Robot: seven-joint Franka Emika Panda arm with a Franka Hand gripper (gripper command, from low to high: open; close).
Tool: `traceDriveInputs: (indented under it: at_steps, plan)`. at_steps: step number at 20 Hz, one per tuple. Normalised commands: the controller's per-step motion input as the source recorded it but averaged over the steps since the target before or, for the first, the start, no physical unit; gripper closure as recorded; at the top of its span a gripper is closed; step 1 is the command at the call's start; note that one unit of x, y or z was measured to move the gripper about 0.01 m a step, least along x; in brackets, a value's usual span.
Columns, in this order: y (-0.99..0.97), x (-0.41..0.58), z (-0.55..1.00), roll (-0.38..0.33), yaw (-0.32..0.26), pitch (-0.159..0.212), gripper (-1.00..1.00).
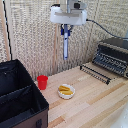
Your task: Please shift your gripper toward the book. Carefully hold the book with your gripper. Gently transport the book using your gripper to the caddy's front section. Safely let the book go into the caddy's front area.
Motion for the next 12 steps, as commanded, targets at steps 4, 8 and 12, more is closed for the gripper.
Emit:
traceDriveInputs:
  at_steps: [4,8,12]
  plan:
    - [0.66,0.000,0.12,-0.005,-0.199,-0.015,1.00]
    - [0.58,0.000,0.36,0.001,-0.203,-0.036,1.00]
    - [0.49,0.000,0.37,-0.003,-0.249,-0.037,1.00]
